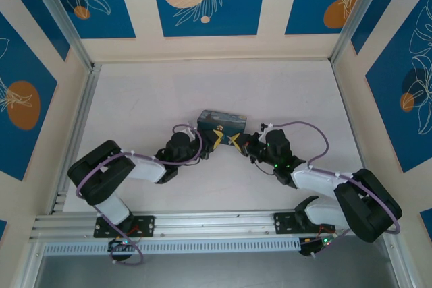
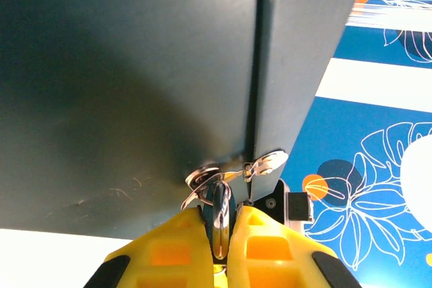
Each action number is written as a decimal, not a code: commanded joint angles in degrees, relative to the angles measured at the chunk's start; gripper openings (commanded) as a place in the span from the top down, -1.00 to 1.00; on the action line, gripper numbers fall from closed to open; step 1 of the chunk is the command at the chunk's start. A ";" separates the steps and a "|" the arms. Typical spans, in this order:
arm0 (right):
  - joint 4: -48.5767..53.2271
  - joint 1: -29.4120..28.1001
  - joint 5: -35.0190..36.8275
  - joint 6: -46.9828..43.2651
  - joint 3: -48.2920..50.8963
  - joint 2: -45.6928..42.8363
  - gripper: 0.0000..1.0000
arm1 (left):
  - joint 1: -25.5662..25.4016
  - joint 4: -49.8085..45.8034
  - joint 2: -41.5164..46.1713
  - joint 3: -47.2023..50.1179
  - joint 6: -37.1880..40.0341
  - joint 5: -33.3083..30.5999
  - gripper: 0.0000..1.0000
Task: Unlock a padlock with a key
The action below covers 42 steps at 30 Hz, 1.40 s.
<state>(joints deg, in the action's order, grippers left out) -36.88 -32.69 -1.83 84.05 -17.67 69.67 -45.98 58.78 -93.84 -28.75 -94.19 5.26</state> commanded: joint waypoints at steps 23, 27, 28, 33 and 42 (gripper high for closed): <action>-1.52 -0.98 1.50 -0.11 -2.51 0.72 1.00 | 0.79 2.70 1.47 1.21 -0.20 -1.46 1.00; -1.56 -1.06 1.36 -0.19 -2.94 1.12 1.00 | 0.78 2.74 1.51 0.75 -0.20 -1.30 1.00; -1.52 -1.23 1.26 -0.26 -3.19 1.38 1.00 | 0.78 2.72 1.52 0.64 -0.20 -1.21 1.00; -1.87 -1.72 1.13 -0.29 -3.82 2.39 1.00 | 0.79 2.62 1.48 0.28 -0.29 -1.10 1.00; -1.88 -1.95 1.98 -0.39 -2.58 2.23 1.00 | 0.80 2.37 1.47 0.57 -0.32 -1.21 1.00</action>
<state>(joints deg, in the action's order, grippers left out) -38.13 -34.50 -1.45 84.03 -20.18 72.34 -45.76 59.11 -93.80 -28.12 -94.21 4.45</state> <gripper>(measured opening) 0.063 0.075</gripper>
